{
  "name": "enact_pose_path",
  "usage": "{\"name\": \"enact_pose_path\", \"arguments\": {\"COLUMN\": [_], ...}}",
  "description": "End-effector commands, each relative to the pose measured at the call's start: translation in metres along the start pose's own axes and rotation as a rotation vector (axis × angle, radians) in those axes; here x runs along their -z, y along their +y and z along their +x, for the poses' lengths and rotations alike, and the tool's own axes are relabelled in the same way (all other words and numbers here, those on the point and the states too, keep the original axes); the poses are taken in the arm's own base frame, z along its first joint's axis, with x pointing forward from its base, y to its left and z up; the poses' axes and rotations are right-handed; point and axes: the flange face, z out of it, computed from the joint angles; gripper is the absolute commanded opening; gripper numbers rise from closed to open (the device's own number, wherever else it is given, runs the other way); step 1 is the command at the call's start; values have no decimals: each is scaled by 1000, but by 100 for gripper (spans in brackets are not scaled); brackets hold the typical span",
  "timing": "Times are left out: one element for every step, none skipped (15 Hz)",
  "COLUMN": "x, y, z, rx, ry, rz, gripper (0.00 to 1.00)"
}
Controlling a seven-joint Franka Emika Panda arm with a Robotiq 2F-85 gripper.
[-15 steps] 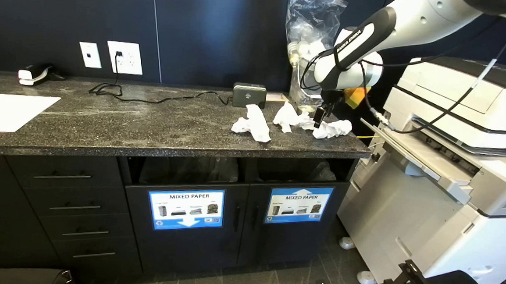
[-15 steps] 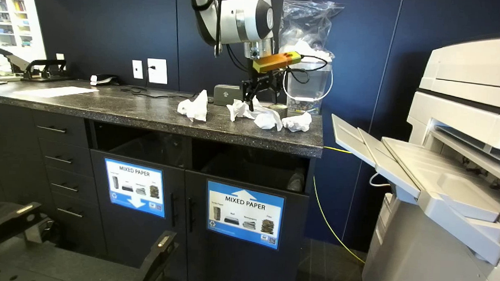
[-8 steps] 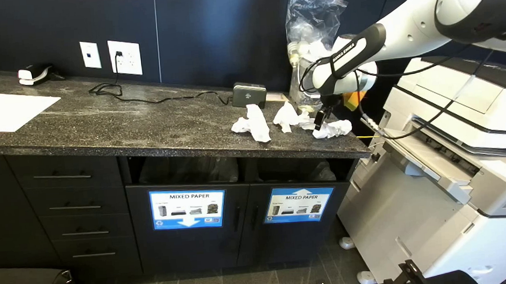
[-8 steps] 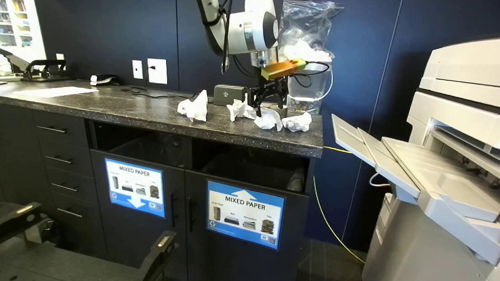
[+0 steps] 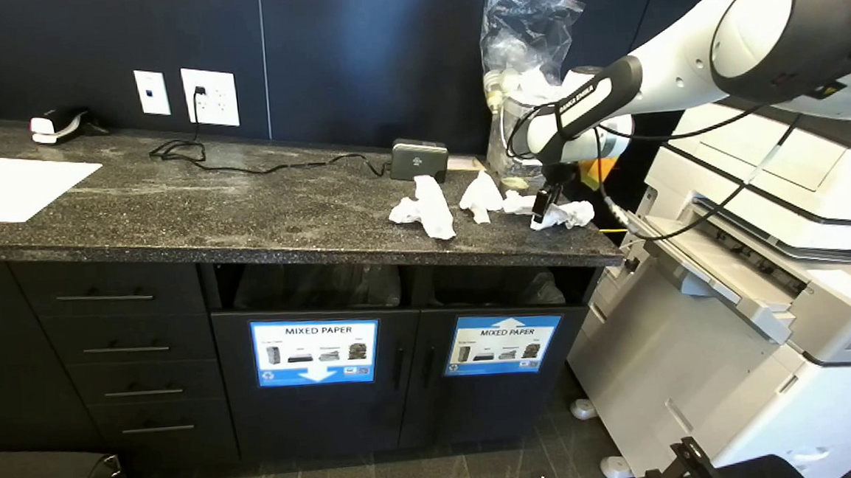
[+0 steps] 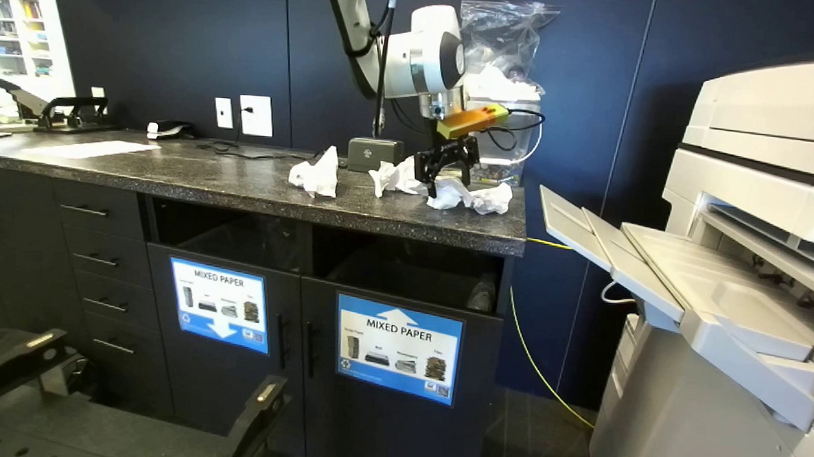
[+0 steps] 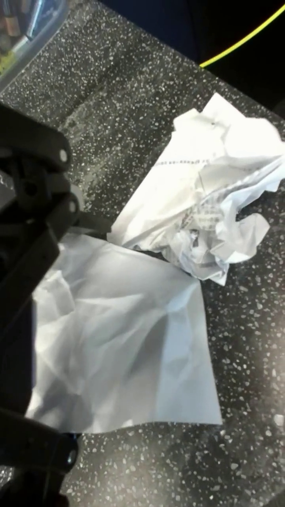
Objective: Pick the papers on the counter and put them in the bin
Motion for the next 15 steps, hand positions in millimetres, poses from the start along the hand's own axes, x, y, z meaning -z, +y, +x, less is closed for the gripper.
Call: {"name": "enact_pose_path", "arguments": {"x": [-2,-2,-3,-4,-4,-5,-5,-3,-1,1,3,7,11,14,19], "y": [14,15,16,16,17,17,14,14,12,9,7,5,4,2,2], "z": [5,5,4,5,5,5,5,5,6,6,6,7,8,8,9], "rx": [6,4,3,3,0,-8,-3,-13,-21,-34,-54,-68,-87,-95,-114], "ry": [13,14,15,15,14,7,5,1,-3,-15,-26,-33,-42,-48,-58], "rz": [8,10,12,15,19,29,51,60,82,129,164,201,227,252,269], "gripper": [66,58,49,42,34,27,21,18,17,14,14,16,18,17,18]}}
